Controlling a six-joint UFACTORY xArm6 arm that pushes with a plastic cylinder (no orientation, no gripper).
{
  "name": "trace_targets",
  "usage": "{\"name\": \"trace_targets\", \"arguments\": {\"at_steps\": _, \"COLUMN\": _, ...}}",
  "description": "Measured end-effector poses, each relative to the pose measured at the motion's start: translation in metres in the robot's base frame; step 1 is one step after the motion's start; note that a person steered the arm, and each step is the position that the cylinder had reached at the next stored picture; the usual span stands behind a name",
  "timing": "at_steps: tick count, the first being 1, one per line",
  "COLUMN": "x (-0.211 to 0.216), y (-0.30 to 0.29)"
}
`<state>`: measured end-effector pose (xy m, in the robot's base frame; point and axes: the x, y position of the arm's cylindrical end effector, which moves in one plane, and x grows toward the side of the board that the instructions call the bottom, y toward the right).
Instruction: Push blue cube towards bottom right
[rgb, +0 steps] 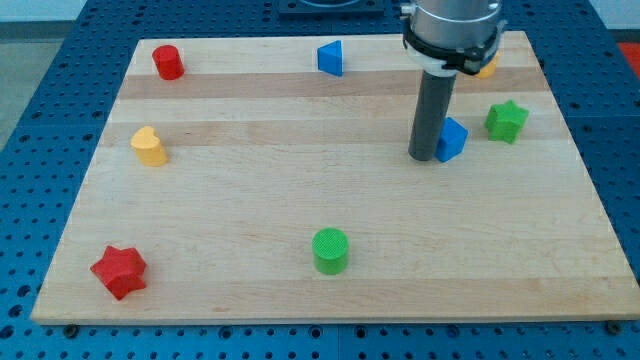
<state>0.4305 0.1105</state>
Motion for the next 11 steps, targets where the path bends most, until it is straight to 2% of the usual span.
{"name": "trace_targets", "arguments": {"at_steps": 1, "x": 0.014, "y": -0.001}}
{"name": "trace_targets", "arguments": {"at_steps": 2, "x": 0.006, "y": -0.031}}
{"name": "trace_targets", "arguments": {"at_steps": 3, "x": -0.047, "y": -0.050}}
{"name": "trace_targets", "arguments": {"at_steps": 4, "x": -0.097, "y": -0.022}}
{"name": "trace_targets", "arguments": {"at_steps": 5, "x": -0.088, "y": 0.008}}
{"name": "trace_targets", "arguments": {"at_steps": 7, "x": -0.054, "y": 0.029}}
{"name": "trace_targets", "arguments": {"at_steps": 8, "x": -0.027, "y": 0.034}}
{"name": "trace_targets", "arguments": {"at_steps": 10, "x": 0.061, "y": 0.034}}
{"name": "trace_targets", "arguments": {"at_steps": 11, "x": 0.091, "y": 0.034}}
